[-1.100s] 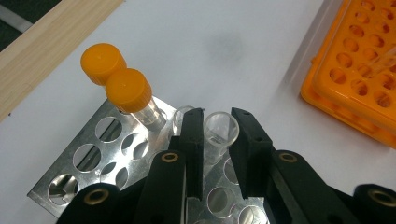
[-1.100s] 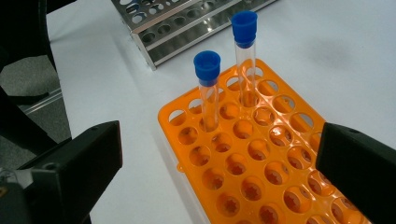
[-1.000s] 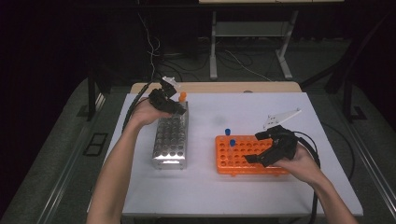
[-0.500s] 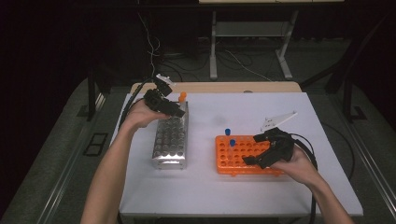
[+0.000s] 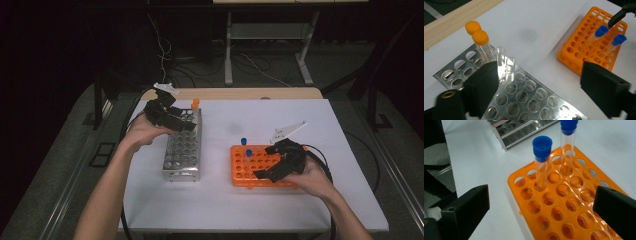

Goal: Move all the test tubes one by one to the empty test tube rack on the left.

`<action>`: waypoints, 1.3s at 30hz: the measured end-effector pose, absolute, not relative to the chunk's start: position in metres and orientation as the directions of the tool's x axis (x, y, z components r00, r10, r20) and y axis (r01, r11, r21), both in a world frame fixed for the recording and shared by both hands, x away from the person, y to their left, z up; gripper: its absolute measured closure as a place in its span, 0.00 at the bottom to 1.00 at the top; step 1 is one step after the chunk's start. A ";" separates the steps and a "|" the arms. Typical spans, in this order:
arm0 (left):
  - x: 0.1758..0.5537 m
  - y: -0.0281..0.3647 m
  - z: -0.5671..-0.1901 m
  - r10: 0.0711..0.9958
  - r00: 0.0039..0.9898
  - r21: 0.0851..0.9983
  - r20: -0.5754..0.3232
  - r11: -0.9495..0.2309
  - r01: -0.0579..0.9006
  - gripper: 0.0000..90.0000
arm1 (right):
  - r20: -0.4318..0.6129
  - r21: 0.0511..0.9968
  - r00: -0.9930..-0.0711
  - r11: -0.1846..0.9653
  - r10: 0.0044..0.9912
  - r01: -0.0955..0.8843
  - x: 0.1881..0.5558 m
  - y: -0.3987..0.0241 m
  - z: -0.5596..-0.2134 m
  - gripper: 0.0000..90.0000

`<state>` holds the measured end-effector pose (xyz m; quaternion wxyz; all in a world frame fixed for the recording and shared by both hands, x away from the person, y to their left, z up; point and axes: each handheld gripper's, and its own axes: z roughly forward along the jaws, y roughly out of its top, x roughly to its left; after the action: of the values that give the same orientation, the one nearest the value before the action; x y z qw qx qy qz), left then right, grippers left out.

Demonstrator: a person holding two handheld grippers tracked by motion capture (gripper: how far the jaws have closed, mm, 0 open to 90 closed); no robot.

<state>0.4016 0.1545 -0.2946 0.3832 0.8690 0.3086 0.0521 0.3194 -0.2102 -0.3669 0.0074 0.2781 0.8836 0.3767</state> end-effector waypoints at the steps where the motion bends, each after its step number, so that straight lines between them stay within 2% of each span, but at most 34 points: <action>1: 0.398 0.155 -0.294 0.583 0.799 0.704 -0.147 -0.506 0.499 0.10 | 0.197 0.667 -0.845 0.564 0.498 0.488 0.319 -0.209 -0.367 0.00; 3: 0.392 0.155 -0.294 0.584 0.799 0.701 -0.141 -0.511 0.497 0.01 | 0.193 0.664 -0.847 0.570 0.495 0.485 0.320 -0.206 -0.368 0.00; 4: 0.389 0.155 -0.294 0.584 0.800 0.702 -0.139 -0.512 0.495 0.00 | 0.192 0.666 -0.849 0.570 0.492 0.481 0.320 -0.205 -0.369 0.03; 17: 0.352 0.154 -0.306 0.563 0.819 0.751 -0.112 -0.492 0.441 0.00 | 0.180 0.651 -0.858 0.596 0.480 0.470 0.321 -0.192 -0.375 0.06; 20: 0.345 0.154 -0.308 0.557 0.823 0.754 -0.111 -0.492 0.435 0.00 | 0.186 0.654 -0.862 0.595 0.471 0.467 0.323 -0.190 -0.376 0.16; 22: 0.341 0.154 -0.311 0.550 0.828 0.755 -0.111 -0.495 0.430 0.00 | 0.186 0.652 -0.860 0.596 0.475 0.469 0.323 -0.189 -0.377 0.17; 27: 0.334 0.154 -0.319 0.538 0.834 0.749 -0.119 -0.503 0.431 0.00 | 0.169 0.656 -0.864 0.600 0.474 0.457 0.324 -0.184 -0.380 0.35; 34: 0.330 0.152 -0.333 0.525 0.840 0.736 -0.135 -0.515 0.440 0.00 | 0.161 0.649 -0.858 0.602 0.488 0.464 0.330 -0.176 -0.387 0.54; 39: 0.327 0.151 -0.338 0.522 0.842 0.732 -0.137 -0.520 0.441 0.00 | 0.148 0.644 -0.854 0.607 0.499 0.466 0.330 -0.173 -0.390 0.72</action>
<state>0.3269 0.1512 -0.3375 0.4046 0.8702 0.2766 0.0500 0.3303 -0.1732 -0.3904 0.0235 0.2693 0.8960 0.3523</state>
